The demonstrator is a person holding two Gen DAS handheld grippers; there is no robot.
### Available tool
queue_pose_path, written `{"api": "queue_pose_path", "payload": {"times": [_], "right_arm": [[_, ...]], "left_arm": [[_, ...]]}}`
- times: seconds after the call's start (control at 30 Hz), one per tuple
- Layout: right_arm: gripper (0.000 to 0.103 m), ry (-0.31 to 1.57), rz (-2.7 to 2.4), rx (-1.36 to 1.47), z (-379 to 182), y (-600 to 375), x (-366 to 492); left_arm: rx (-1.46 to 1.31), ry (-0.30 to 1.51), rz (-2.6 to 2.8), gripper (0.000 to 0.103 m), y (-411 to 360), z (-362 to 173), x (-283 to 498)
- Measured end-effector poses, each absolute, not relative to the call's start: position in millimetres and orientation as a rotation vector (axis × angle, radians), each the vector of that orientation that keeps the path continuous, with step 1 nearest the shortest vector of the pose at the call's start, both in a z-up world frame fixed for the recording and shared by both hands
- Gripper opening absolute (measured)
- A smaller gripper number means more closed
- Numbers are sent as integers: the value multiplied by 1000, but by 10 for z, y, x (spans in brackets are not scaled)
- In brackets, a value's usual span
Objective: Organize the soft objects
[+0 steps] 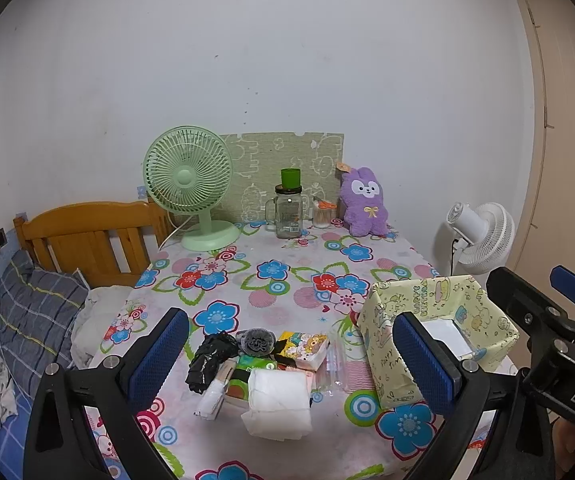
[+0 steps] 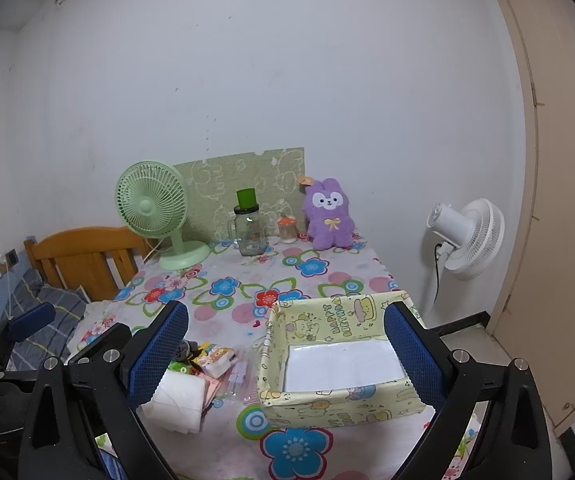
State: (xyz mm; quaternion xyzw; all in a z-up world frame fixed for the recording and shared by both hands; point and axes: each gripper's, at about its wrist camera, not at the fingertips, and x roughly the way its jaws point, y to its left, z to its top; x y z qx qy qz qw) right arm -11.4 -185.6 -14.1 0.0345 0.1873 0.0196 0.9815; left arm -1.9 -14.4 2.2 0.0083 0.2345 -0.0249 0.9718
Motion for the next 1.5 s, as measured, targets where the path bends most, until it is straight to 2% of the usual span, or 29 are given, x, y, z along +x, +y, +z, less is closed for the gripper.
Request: {"api": "queue_pose_path", "payload": {"times": [0.5, 1.5], "right_arm": [[99, 393, 75, 79, -318, -1663, 152], [93, 628, 179, 58, -1310, -914, 854]], "left_arm": [[13, 506, -49, 101, -35, -156, 237], [30, 727, -11, 95, 447, -1185, 751]]}}
